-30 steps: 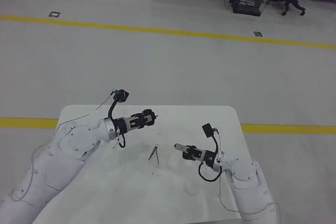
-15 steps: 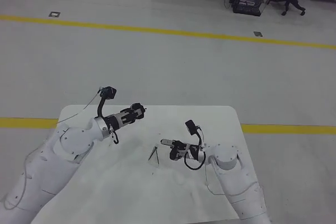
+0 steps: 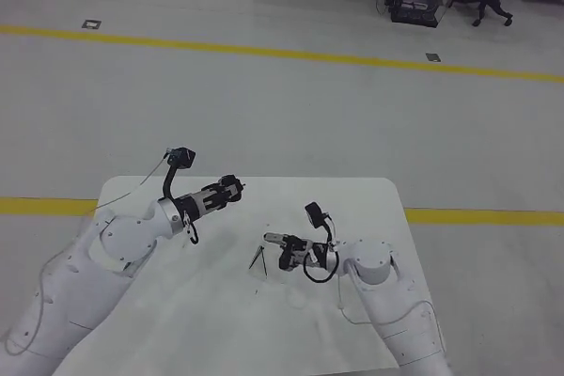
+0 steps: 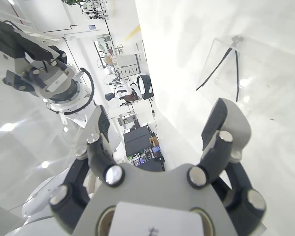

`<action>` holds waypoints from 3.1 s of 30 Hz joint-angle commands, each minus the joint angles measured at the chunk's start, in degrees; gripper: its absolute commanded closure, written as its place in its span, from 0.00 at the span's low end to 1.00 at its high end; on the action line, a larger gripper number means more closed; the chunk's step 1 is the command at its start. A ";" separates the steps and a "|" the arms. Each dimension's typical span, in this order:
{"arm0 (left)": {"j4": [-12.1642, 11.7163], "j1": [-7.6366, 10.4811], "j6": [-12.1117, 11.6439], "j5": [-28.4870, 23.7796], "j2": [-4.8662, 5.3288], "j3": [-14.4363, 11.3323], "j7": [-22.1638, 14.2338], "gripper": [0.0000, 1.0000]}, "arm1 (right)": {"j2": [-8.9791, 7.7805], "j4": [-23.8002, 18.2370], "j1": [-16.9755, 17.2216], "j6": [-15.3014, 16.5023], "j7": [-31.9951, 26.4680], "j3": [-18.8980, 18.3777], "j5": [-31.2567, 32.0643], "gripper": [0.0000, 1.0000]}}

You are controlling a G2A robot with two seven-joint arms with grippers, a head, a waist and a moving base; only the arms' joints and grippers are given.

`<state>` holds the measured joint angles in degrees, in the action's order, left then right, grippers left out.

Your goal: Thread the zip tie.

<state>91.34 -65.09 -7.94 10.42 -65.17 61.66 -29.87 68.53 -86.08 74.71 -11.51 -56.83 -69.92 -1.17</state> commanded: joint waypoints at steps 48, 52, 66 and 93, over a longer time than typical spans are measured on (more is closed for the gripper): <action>0.00 0.00 0.00 0.00 0.00 0.00 0.00 1.00 | 3.33 8.60 -4.76 -6.36 19.17 13.47 -2.81 0.00; 0.00 0.00 0.00 0.00 0.00 0.00 0.00 1.00 | 3.65 9.83 -5.43 -5.89 19.66 14.20 -3.32 0.00; 0.00 0.00 0.00 0.00 0.00 0.00 0.00 1.00 | 4.75 13.72 -7.55 -5.52 20.68 16.31 -5.19 0.45; 0.00 0.00 0.00 0.00 0.00 0.00 0.00 1.00 | 4.10 12.00 -6.27 -6.16 18.98 14.95 -4.02 0.80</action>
<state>91.34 -65.09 -7.94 10.42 -65.17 61.66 -29.87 72.63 -74.07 68.44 -17.65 -37.84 -54.97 -5.21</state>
